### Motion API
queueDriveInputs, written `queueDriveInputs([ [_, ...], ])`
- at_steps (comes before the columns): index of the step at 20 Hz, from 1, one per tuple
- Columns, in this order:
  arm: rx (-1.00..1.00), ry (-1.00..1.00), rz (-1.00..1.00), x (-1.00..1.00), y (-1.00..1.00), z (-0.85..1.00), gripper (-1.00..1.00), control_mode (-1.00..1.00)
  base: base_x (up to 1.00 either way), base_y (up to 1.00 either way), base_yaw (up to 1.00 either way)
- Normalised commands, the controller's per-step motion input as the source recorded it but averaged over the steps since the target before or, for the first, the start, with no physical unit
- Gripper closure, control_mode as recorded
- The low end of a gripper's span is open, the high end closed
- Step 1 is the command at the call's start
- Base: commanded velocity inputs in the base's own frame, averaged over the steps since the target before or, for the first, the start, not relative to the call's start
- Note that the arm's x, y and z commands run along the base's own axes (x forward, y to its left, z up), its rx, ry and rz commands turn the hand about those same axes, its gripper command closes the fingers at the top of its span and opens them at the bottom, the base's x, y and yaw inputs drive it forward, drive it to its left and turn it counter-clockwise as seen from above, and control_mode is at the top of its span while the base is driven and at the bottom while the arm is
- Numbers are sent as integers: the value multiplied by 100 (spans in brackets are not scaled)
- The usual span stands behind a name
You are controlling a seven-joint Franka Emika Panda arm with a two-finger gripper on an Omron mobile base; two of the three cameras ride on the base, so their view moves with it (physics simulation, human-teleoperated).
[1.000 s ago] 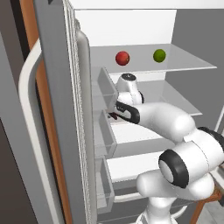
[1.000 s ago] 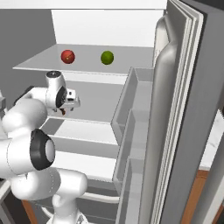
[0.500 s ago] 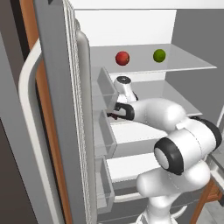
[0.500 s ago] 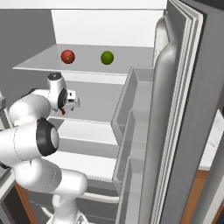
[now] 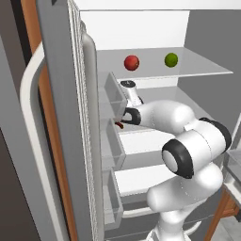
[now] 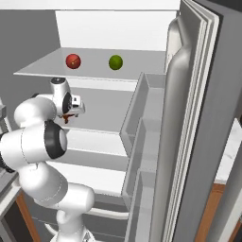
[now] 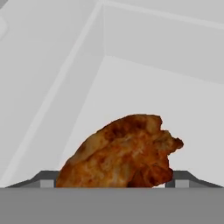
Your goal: Gather the lime and onion from the fridge and place them on a tray on the dining counter. Then gather the chicken drumsticks from the fridge and place them on the other tray.
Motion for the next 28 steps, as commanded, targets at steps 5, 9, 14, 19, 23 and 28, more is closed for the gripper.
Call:
queueDriveInputs([
  [5, 0, 0, 0, 0, 3, -52, 100, -100, 0, 0, 0],
  [9, -1, 2, 0, 0, 0, -46, 100, -100, 0, 0, 0],
  [14, -1, -1, 0, -17, 0, -41, 100, -100, 0, 0, 0],
  [19, -3, -9, 0, -49, -8, -56, 100, -100, 0, 0, 0],
  [23, -1, -6, -1, -42, -12, -47, 100, -100, 0, 0, 0],
  [28, 0, -2, -6, -68, -14, -12, 100, -100, 0, 0, 0],
])
